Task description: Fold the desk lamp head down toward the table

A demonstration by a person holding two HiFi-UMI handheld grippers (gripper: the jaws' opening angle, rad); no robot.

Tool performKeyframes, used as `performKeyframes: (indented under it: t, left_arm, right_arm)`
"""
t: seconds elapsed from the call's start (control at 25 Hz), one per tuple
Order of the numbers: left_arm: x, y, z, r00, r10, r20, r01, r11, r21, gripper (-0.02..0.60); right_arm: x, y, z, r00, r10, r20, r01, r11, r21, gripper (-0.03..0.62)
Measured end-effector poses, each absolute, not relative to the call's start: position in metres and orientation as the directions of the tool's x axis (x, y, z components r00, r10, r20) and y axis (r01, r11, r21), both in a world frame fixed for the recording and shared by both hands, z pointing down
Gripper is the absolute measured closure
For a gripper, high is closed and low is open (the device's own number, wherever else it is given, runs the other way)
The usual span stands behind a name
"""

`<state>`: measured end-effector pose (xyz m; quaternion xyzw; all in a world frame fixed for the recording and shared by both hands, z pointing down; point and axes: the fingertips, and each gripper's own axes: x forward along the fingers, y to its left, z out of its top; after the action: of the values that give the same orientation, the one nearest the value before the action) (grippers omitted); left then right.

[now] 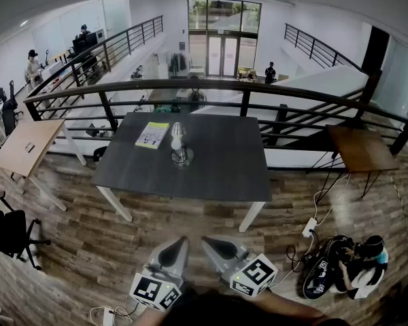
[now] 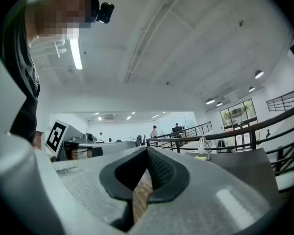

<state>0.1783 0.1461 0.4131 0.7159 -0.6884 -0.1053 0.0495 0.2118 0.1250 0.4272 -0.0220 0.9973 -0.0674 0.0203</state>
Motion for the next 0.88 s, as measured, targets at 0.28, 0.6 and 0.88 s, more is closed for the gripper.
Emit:
performKeyframes:
  t: [0.28, 0.6, 0.88]
  left_arm:
    - [0.177, 0.143, 0.416, 0.033, -0.997, -0.077, -0.975, -0.049, 0.216, 0.580]
    - [0.165, 0.135, 0.416, 0.033, -0.996, -0.086, -0.975, -0.051, 0.216, 0.580]
    - [0.138, 0.127, 0.420, 0.044, -0.995, -0.090, -0.971, -0.063, 0.232, 0.580]
  right_arm:
    - [0.210, 0.123, 0.429, -0.998, -0.049, -0.038, -0.043, 0.989, -0.144, 0.592]
    - [0.202, 0.117, 0.433, -0.998, -0.059, -0.035, -0.053, 0.987, -0.153, 0.592]
    - [0.175, 0.108, 0.436, -0.997, -0.071, -0.023, -0.065, 0.982, -0.176, 0.592]
